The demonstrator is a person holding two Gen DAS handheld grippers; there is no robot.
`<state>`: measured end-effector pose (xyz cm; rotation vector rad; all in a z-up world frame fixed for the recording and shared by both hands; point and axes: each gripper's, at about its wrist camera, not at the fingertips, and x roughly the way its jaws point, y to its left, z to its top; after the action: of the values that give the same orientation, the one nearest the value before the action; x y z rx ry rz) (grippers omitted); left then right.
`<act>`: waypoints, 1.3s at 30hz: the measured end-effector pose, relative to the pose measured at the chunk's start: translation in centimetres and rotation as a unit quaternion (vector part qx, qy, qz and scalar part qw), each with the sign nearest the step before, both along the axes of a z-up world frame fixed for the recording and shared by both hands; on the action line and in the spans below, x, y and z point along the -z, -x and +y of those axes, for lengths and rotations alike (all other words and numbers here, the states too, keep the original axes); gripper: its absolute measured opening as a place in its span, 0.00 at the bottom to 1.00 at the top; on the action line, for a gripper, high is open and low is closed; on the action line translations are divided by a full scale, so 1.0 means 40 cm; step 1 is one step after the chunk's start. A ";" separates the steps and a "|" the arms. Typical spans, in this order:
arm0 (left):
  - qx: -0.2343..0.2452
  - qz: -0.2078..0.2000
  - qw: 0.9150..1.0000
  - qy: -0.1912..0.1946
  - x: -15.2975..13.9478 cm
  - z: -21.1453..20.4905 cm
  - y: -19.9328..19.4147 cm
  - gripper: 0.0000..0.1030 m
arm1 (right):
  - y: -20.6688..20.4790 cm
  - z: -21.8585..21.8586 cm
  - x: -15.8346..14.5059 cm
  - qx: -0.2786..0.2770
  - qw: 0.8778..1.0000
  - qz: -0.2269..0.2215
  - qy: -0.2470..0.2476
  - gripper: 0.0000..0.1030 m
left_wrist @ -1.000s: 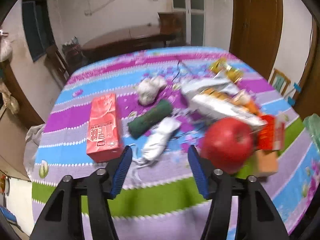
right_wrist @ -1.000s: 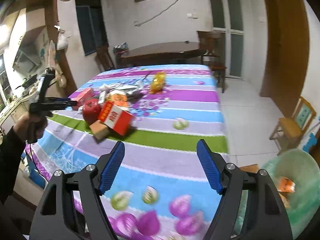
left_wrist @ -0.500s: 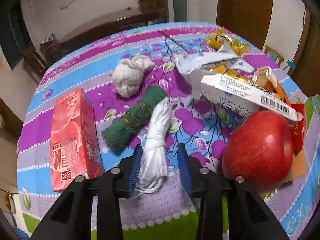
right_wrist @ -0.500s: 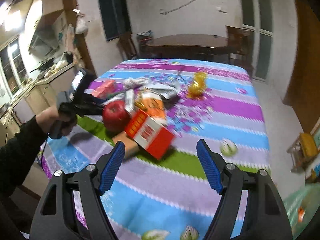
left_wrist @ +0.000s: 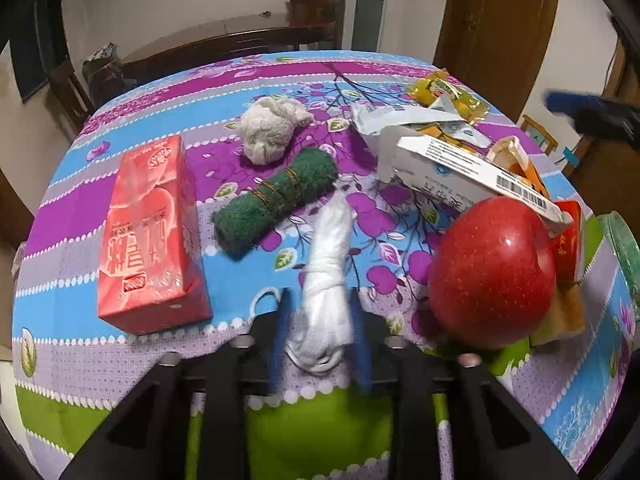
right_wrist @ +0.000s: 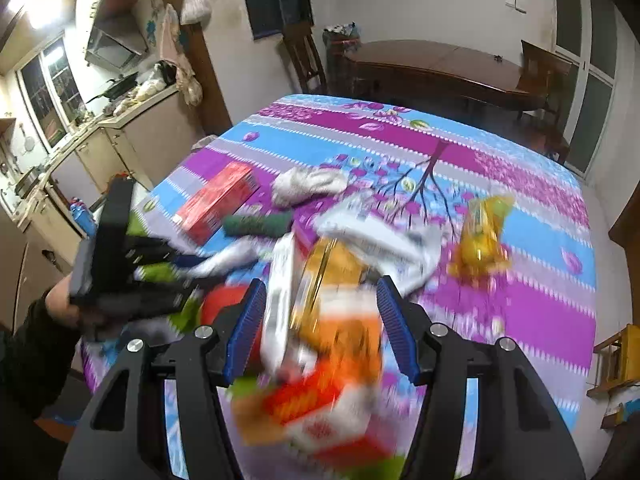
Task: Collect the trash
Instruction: 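Close the right tool on the crumpled white towel and lift it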
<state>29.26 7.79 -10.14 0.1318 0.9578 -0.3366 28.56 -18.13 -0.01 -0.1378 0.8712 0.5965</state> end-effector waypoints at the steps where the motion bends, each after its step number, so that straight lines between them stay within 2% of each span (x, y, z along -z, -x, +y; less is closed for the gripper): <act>1: -0.005 -0.006 1.000 0.000 -0.003 0.001 -0.003 0.56 | -0.032 0.018 -0.003 -0.007 1.000 0.003 0.004 0.54; 4: -0.021 -0.008 1.000 0.013 -0.003 0.010 -0.025 0.58 | -0.092 0.053 -0.003 -0.013 1.000 0.008 0.024 0.54; 6: -0.022 0.001 1.000 0.021 0.004 0.012 -0.040 0.58 | -0.152 0.077 0.014 -0.011 0.998 0.052 0.017 0.54; 7: -0.023 -0.004 1.000 0.020 0.008 0.007 -0.044 0.58 | -0.199 0.093 0.032 0.002 0.996 0.090 0.000 0.54; 9: -0.023 -0.007 1.000 0.020 0.009 -0.001 -0.046 0.56 | -0.245 0.123 0.060 0.010 0.992 0.128 -0.016 0.54; 11: -0.024 -0.012 0.999 0.018 0.008 -0.006 -0.046 0.40 | -0.292 0.175 0.085 0.022 0.986 0.163 -0.023 0.54; 13: -0.026 -0.019 0.999 0.015 0.009 -0.005 -0.042 0.34 | -0.327 0.230 0.106 0.028 0.980 0.198 -0.024 0.54; 16: -0.028 -0.028 0.999 0.019 0.011 -0.001 -0.036 0.34 | -0.381 0.295 0.142 0.056 0.968 0.245 -0.005 0.54; 18: -0.027 -0.034 0.999 0.015 0.013 -0.005 -0.032 0.34 | -0.404 0.322 0.160 0.073 0.964 0.257 0.011 0.54; 22: -0.027 -0.031 0.999 0.027 0.013 -0.002 -0.035 0.34 | -0.430 0.365 0.172 0.096 0.964 0.244 0.050 0.54; 30: -0.031 -0.031 0.998 0.034 0.013 0.000 -0.032 0.34 | -0.454 0.408 0.203 0.099 0.966 0.230 0.071 0.54; 32: -0.033 -0.033 0.998 0.033 0.014 -0.001 -0.030 0.34 | -0.452 0.412 0.209 0.090 0.969 0.221 0.065 0.48; 33: -0.035 -0.034 0.998 0.034 0.013 -0.001 -0.030 0.33 | -0.450 0.418 0.209 0.085 0.971 0.214 0.063 0.44; 35: -0.043 -0.033 0.998 0.040 0.012 0.005 -0.031 0.21 | -0.441 0.416 0.194 0.076 0.976 0.193 0.060 0.40; 39: -0.049 -0.033 0.997 0.049 0.009 0.008 -0.027 0.20 | -0.404 0.383 0.128 0.067 0.987 0.136 0.044 0.39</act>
<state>30.35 8.10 -10.49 0.0066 0.8784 -0.2863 44.74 -2.80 -5.12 -0.0778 1.1622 0.4561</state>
